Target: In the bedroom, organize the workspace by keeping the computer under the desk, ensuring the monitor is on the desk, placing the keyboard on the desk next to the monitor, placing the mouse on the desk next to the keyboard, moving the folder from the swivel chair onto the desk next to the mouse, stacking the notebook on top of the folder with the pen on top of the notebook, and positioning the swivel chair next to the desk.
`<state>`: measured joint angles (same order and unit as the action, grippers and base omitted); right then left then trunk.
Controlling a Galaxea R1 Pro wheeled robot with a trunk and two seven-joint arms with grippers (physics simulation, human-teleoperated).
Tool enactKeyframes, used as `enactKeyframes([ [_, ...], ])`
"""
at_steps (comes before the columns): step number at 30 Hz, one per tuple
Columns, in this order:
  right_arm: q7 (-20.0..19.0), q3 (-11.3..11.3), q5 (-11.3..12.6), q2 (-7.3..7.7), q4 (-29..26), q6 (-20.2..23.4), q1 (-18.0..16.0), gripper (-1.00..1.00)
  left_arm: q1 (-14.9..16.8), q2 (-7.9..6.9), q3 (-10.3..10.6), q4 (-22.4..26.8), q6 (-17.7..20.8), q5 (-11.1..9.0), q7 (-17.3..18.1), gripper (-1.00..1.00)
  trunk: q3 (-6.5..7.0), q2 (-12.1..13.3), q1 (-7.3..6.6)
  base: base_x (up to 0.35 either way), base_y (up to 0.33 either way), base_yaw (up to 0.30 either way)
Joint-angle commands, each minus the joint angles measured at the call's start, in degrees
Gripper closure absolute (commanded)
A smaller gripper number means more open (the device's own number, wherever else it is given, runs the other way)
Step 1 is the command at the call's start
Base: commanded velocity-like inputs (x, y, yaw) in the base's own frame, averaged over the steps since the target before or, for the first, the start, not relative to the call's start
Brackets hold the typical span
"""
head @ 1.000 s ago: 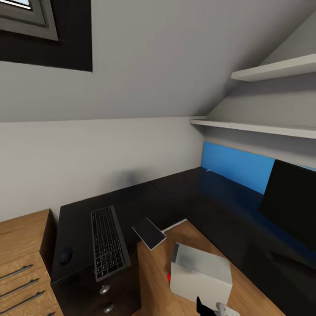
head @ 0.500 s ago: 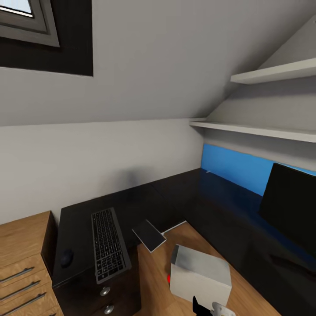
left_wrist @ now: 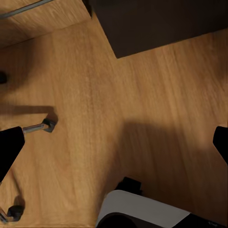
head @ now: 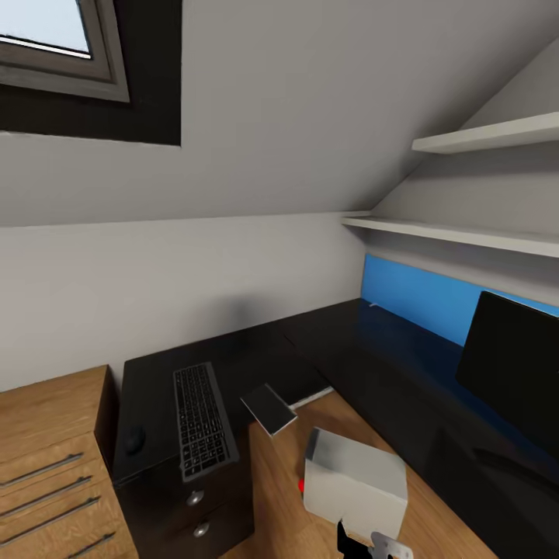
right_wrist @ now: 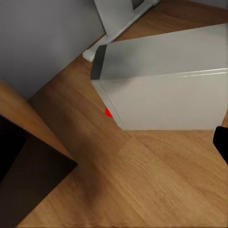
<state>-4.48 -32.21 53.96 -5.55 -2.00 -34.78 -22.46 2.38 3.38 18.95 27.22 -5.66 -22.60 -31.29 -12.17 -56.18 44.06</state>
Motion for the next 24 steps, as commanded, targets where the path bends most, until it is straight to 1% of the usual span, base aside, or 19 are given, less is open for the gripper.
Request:
enactKeyframes([
  [1, -0.46, -0.13, 0.58, -0.10, 0.11, -0.20, -0.04, -1.00, 0.07, -0.04, 0.41, -0.05, -0.39, -0.61, -0.41, -1.00, 0.11, 0.36, -0.25, -0.295, -0.169, 0.255],
  [4, -0.45, -0.13, 0.56, -0.17, 0.13, -0.20, -0.04, -1.00, 0.08, -0.04, 0.40, -0.05, -0.40, -0.61, -0.45, -1.00, 0.65, 1.56, -0.91, -0.270, -0.168, 0.263],
  [9, -0.39, -0.43, 0.54, -0.23, 0.19, -0.25, -0.04, -1.00, 0.08, 0.01, 0.41, -0.06, -0.45, -0.57, -0.40, -1.00, 0.63, 1.56, -0.91, -0.123, -0.080, 0.272],
  [11, -0.34, -1.20, 0.54, -0.20, 0.21, -0.26, -0.04, -1.00, 0.08, -0.01, 0.40, -0.06, -0.51, -0.54, -0.32, -1.00, 0.60, 1.56, -0.91, -0.038, -0.025, 0.276],
  [15, -0.24, -3.98, 0.54, -0.17, 0.23, -0.26, -0.04, -1.00, 0.07, -0.06, 0.39, -0.06, -0.56, -0.52, -0.12, -1.00, 0.52, 1.56, -0.91, -0.016, -0.010, 0.277],
  [16, -0.18, -5.51, 0.53, -0.17, 0.23, -0.24, -0.04, -1.00, 0.08, -0.07, 0.39, -0.06, -0.57, -0.52, -0.08, -1.00, 0.50, 1.56, -0.91, -0.007, -0.005, 0.277],
  [19, 0.27, -7.78, 0.58, -0.20, 0.24, -0.22, -0.04, -1.00, 0.05, -0.10, 0.39, -0.11, -0.58, -0.52, -0.01, -1.00, 0.43, 1.56, -0.91, -0.006, -0.003, 0.277],
  [20, 0.98, -9.13, 0.59, -0.22, 0.24, -0.21, -0.04, -1.00, 0.06, -0.11, 0.39, -0.16, -0.58, -0.52, 0.02, -1.00, 0.40, 1.56, -0.91, -0.047, -0.012, 0.277],
  [22, 1.92, -10.27, 0.59, -0.23, 0.24, -0.21, -0.04, -1.00, 0.07, -0.11, 0.39, -0.19, -0.58, -0.52, 0.05, -1.00, 0.34, 1.56, -0.91, -0.096, -0.047, 0.277],
  [23, 3.32, -11.55, 0.61, -0.24, 0.24, -0.21, -0.04, -1.00, 0.08, -0.12, 0.39, -0.21, -0.58, -0.51, 0.07, -1.00, 0.31, 1.56, -0.91, -0.186, -0.125, 0.277],
  [24, 3.67, -11.87, 0.61, -0.24, 0.24, -0.21, -0.04, -1.00, 0.08, -0.12, 0.39, -0.22, -0.58, -0.51, 0.07, -1.00, 0.28, 1.56, -0.91, -0.201, -0.139, 0.277],
])
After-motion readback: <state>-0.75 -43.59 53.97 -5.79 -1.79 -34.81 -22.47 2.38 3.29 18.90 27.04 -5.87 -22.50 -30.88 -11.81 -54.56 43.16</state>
